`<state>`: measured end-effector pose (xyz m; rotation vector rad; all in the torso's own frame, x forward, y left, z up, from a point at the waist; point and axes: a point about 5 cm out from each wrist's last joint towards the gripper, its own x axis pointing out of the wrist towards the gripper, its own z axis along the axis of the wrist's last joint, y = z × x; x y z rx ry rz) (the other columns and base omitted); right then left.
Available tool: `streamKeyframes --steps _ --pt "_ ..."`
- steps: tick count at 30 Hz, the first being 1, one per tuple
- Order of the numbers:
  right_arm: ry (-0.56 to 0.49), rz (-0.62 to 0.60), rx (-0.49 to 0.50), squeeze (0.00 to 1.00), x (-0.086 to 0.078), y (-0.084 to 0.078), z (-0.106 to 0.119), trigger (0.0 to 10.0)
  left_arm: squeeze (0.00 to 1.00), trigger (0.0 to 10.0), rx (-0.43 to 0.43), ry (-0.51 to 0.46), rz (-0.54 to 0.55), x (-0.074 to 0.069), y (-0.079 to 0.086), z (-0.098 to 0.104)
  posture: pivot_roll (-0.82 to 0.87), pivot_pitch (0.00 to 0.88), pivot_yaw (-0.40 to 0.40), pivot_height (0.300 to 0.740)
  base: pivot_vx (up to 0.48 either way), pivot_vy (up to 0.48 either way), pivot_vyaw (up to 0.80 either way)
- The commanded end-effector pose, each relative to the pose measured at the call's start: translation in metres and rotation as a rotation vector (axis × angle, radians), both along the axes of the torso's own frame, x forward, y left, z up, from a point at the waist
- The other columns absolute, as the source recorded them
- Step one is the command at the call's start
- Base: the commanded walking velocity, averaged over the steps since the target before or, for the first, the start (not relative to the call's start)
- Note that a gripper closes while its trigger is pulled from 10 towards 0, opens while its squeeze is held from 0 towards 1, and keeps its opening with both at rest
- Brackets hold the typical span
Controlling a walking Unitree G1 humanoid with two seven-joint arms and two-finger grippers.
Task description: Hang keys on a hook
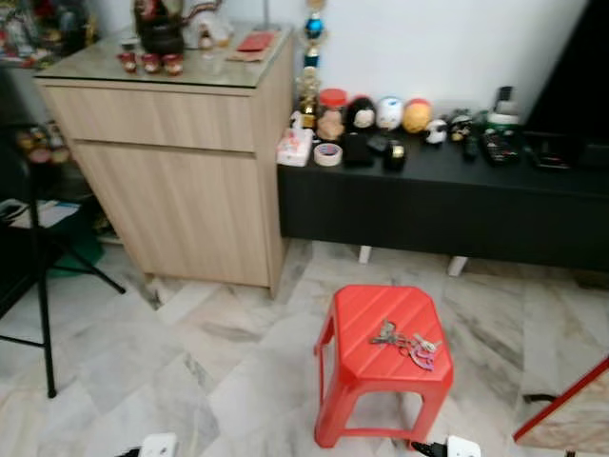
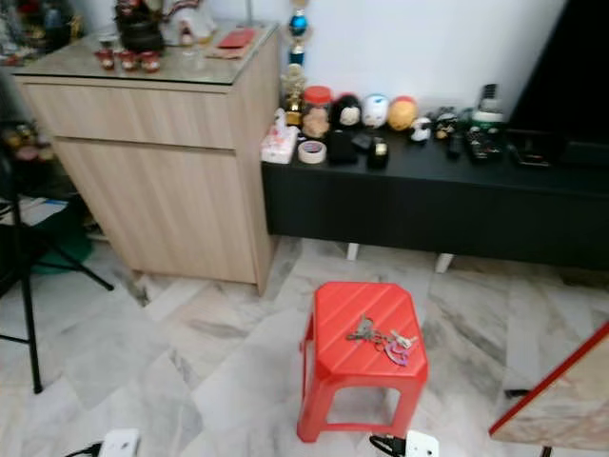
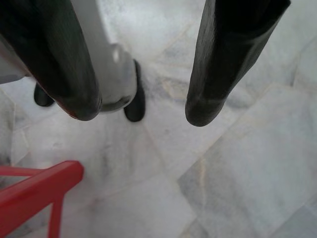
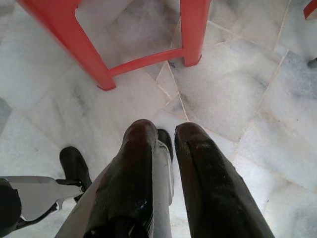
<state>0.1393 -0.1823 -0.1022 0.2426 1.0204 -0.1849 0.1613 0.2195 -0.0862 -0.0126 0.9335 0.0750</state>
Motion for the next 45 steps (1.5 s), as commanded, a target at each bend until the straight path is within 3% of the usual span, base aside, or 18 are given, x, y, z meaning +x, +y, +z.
streamKeyframes --steps 1,10,14,22,26,30,45 --pt "-0.004 -0.005 0.000 0.00 0.003 0.002 0.001 10.0 0.00 10.0 0.018 0.014 -0.019 0.003 -0.006 -0.001 0.02 0.000 -0.031 0.717 0.000 0.000 0.00" --pt "-0.030 0.036 -0.001 0.00 0.008 0.010 0.002 10.0 0.00 10.0 0.008 -0.004 -0.039 0.019 -0.034 0.001 0.02 0.000 -0.031 0.717 0.000 0.000 0.27" --pt "-0.028 -0.007 0.011 0.00 0.007 0.013 0.002 10.0 0.00 10.0 0.024 -0.001 -0.022 0.014 -0.016 0.002 0.02 0.000 -0.032 0.717 0.000 0.000 0.43" --pt "-0.036 -0.017 0.008 0.00 0.008 0.009 0.002 10.0 0.00 10.0 0.031 -0.023 -0.024 0.024 -0.010 0.008 0.02 0.000 -0.029 0.717 0.000 0.000 0.00" --pt "-0.064 -0.023 0.001 0.00 0.027 0.001 0.010 10.0 0.00 10.0 0.032 -0.028 -0.006 0.009 0.013 0.007 0.02 0.000 -0.028 0.717 0.000 0.000 0.00" --pt "-0.079 -0.016 -0.007 0.00 0.034 -0.002 0.013 10.0 0.00 10.0 0.032 -0.036 -0.006 0.007 0.016 0.007 0.02 0.000 -0.028 0.717 0.126 0.000 0.00" --pt "-0.084 0.000 -0.013 0.00 0.035 -0.003 0.014 10.0 0.00 10.0 0.026 -0.046 -0.010 0.008 0.012 0.007 0.02 0.000 -0.029 0.717 0.261 0.000 0.00"
